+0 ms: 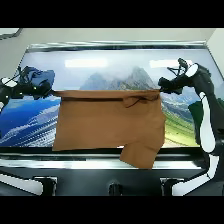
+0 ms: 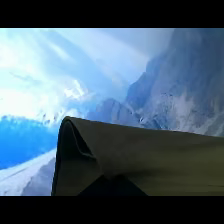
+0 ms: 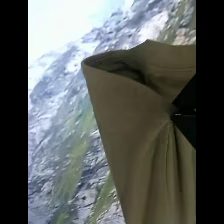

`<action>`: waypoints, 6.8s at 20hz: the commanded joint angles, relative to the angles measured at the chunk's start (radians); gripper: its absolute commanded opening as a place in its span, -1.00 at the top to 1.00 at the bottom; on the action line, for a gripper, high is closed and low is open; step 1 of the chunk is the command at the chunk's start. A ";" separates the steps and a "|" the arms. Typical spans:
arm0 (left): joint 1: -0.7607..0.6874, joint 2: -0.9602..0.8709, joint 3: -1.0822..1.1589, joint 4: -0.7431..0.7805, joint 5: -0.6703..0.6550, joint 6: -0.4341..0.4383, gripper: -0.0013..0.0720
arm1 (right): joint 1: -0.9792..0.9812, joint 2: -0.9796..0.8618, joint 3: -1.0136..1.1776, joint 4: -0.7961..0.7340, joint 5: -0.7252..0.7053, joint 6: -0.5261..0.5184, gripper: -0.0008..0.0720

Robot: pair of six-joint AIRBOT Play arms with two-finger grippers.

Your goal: Fold the shirts.

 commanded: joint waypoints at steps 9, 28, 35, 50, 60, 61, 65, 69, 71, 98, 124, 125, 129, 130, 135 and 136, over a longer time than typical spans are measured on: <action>0.019 -0.041 -0.131 0.236 -0.404 0.000 0.86 | 0.049 0.027 -0.213 -0.042 0.273 0.064 0.89; 0.238 0.446 -0.874 0.301 -0.300 0.057 -0.37 | -0.196 0.504 -0.686 -0.097 0.286 -0.004 -0.24; 0.235 0.443 -0.946 0.182 -0.176 0.051 0.39 | -0.195 0.523 -0.739 -0.097 0.308 -0.042 -0.24; 0.235 0.455 -0.948 0.163 -0.182 0.055 0.86 | -0.195 0.626 -1.265 0.219 -0.011 -0.243 -0.10; 0.235 0.573 -0.814 0.064 -0.212 0.122 0.87 | -0.195 0.726 -1.115 0.262 0.089 -0.303 0.89; 0.231 0.592 -0.774 0.035 -0.211 0.103 0.87 | -0.195 0.734 -1.051 0.263 0.094 -0.261 0.89; 0.148 0.535 -0.562 0.028 -0.153 0.008 0.87 | -0.183 0.620 -0.745 0.288 0.016 -0.177 0.90; 0.059 0.279 -0.293 0.027 -0.124 -0.058 0.87 | -0.034 0.301 -0.435 0.277 -0.093 -0.153 0.90; 0.047 0.134 -0.169 0.027 -0.151 -0.109 0.86 | -0.005 0.138 -0.307 0.271 -0.106 -0.091 0.89; -0.039 0.217 0.068 0.045 -0.288 -0.113 -0.74 | -0.151 -0.193 -0.188 0.491 0.220 -0.278 -1.00; -0.924 -0.208 -0.142 -0.639 0.294 -0.075 0.86 | 0.181 0.601 -0.187 0.212 0.399 0.218 0.89; -0.904 -0.188 -0.143 -0.630 0.307 -0.057 0.86 | 0.181 0.595 -0.187 0.209 0.393 0.219 0.89; -0.707 -0.002 -0.143 -0.382 0.269 -0.045 0.86 | 0.230 0.519 -0.187 0.251 0.285 0.219 0.89; -0.640 0.058 -0.143 -0.332 0.261 -0.045 0.86 | 0.271 0.481 -0.187 0.272 0.251 0.219 0.89; -0.284 0.358 -0.143 -0.269 0.214 -0.041 0.86 | 0.513 0.249 -0.187 0.473 -0.045 0.219 0.89; -0.230 0.408 -0.143 -0.269 0.198 -0.039 0.86 | 0.553 0.197 -0.187 0.516 -0.109 0.222 0.88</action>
